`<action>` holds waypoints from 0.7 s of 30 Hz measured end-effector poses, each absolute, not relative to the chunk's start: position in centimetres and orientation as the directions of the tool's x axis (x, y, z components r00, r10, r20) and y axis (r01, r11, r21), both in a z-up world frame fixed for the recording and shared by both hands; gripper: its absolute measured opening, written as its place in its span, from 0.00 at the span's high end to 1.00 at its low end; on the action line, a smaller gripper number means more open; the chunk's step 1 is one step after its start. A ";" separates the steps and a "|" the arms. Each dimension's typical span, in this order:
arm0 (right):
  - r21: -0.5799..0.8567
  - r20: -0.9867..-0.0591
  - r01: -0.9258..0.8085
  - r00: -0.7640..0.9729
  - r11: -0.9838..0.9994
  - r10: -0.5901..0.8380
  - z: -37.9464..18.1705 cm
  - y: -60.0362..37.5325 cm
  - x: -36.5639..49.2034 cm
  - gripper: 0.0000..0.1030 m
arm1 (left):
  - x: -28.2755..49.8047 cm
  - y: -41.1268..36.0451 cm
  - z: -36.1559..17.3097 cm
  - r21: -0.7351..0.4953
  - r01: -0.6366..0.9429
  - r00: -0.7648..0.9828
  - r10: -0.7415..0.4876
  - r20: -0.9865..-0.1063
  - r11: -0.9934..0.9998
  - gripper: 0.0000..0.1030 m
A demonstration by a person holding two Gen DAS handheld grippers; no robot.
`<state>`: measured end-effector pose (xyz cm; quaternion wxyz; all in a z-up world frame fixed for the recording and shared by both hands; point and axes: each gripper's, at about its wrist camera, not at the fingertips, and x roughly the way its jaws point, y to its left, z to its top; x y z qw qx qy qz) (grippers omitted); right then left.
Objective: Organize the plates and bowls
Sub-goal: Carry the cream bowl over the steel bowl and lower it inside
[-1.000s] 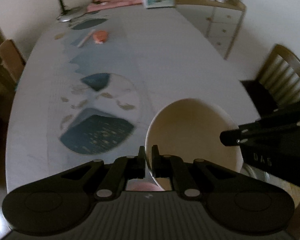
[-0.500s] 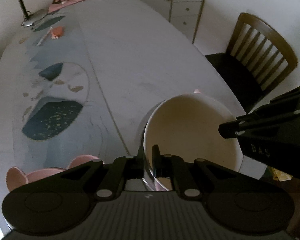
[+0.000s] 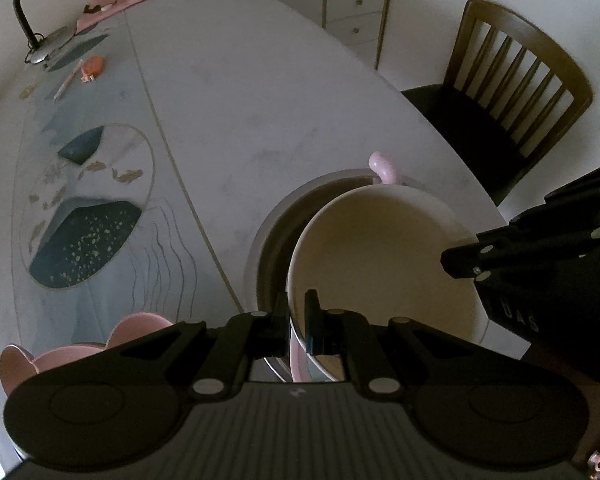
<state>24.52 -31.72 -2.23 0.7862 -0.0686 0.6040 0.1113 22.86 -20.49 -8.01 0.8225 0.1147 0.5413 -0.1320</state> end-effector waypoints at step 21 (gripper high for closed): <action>0.005 -0.960 -0.303 0.266 0.953 0.090 -2.8 -31.1 24.3 0.83 | 23.4 -20.3 -9.4 0.047 0.327 0.360 -0.079 -0.930 0.944 0.92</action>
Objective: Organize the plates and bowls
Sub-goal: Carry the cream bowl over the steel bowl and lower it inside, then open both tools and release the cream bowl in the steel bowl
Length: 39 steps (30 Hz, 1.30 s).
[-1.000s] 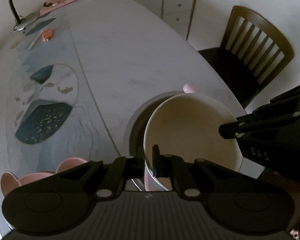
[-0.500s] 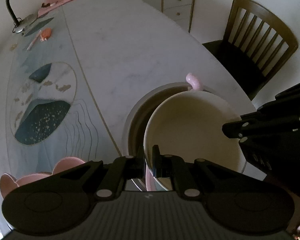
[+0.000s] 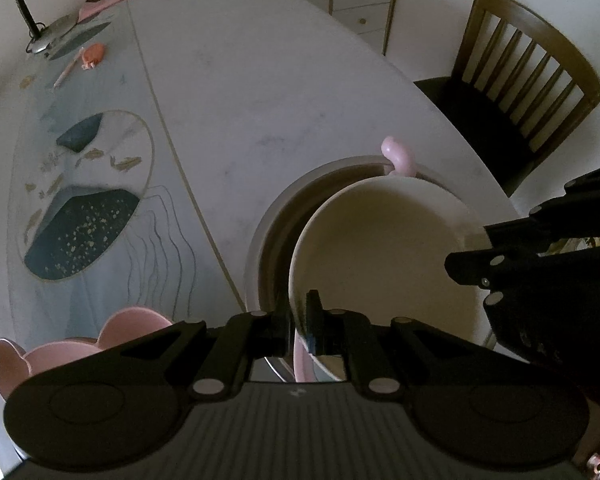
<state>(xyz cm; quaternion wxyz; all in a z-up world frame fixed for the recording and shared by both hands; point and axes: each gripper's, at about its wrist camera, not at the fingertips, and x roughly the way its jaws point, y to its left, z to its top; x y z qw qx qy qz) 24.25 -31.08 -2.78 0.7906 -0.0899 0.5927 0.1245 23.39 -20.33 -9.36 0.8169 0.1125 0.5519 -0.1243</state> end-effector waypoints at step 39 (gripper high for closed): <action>0.150 -0.920 -0.151 0.339 0.977 0.194 -1.5 -38.8 21.7 0.26 | 24.4 -12.6 -7.3 -0.052 0.259 0.450 -0.168 -0.877 0.965 0.39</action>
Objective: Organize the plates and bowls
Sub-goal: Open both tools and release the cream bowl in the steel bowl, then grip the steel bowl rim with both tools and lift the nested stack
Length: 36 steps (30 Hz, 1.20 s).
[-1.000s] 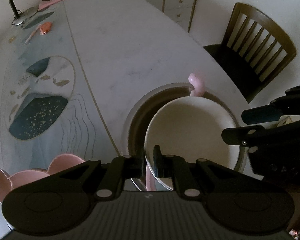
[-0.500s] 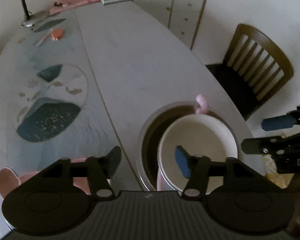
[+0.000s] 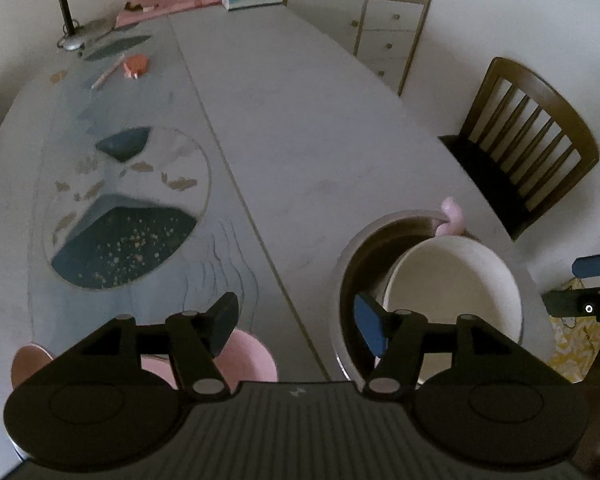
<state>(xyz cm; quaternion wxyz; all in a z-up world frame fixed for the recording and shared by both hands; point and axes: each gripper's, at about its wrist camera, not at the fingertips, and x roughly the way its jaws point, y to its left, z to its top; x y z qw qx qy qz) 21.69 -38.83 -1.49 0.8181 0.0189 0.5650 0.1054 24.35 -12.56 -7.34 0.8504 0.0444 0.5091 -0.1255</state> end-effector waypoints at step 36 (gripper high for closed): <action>0.217 -0.948 -0.107 0.212 0.970 0.236 -7.8 -39.5 23.2 0.77 | 26.5 -15.2 -12.3 -0.156 0.266 0.312 -0.238 -0.920 0.951 0.81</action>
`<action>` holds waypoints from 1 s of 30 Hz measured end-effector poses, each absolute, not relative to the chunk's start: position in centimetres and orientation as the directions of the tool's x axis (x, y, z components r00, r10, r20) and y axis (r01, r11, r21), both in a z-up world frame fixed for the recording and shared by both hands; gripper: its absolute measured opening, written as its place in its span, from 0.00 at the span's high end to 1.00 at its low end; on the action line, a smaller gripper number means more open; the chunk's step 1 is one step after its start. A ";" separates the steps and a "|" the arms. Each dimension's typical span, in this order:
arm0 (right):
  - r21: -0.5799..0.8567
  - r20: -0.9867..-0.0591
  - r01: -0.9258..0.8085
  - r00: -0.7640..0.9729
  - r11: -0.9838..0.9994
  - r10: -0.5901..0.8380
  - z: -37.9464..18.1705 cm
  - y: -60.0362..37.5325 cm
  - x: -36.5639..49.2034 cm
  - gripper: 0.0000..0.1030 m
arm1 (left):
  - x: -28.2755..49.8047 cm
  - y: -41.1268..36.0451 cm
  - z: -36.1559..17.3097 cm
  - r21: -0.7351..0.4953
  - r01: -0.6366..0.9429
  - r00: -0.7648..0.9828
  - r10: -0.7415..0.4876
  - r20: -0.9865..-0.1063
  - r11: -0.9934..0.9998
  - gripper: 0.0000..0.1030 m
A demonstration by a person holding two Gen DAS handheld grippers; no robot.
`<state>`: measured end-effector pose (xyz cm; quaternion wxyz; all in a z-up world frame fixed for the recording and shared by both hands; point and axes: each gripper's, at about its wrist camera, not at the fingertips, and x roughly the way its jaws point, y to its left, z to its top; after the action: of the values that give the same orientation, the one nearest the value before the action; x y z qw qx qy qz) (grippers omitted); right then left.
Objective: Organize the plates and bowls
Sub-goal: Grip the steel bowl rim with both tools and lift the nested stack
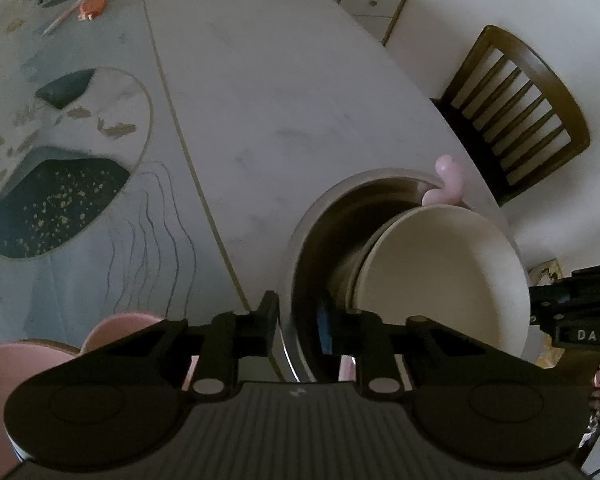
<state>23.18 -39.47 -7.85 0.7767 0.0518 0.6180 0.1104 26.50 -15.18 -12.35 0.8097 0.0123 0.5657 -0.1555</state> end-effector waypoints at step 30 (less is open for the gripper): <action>0.211 -0.963 -0.111 0.149 0.971 0.226 -7.3 -37.6 25.2 0.90 | 25.8 -14.9 -9.0 -0.189 0.187 0.356 -0.246 -0.901 0.964 1.00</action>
<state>25.21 -37.65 -7.26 0.7567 0.0447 0.6427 0.1116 25.79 -14.86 -9.00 0.8231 -0.0267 0.5519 -0.1314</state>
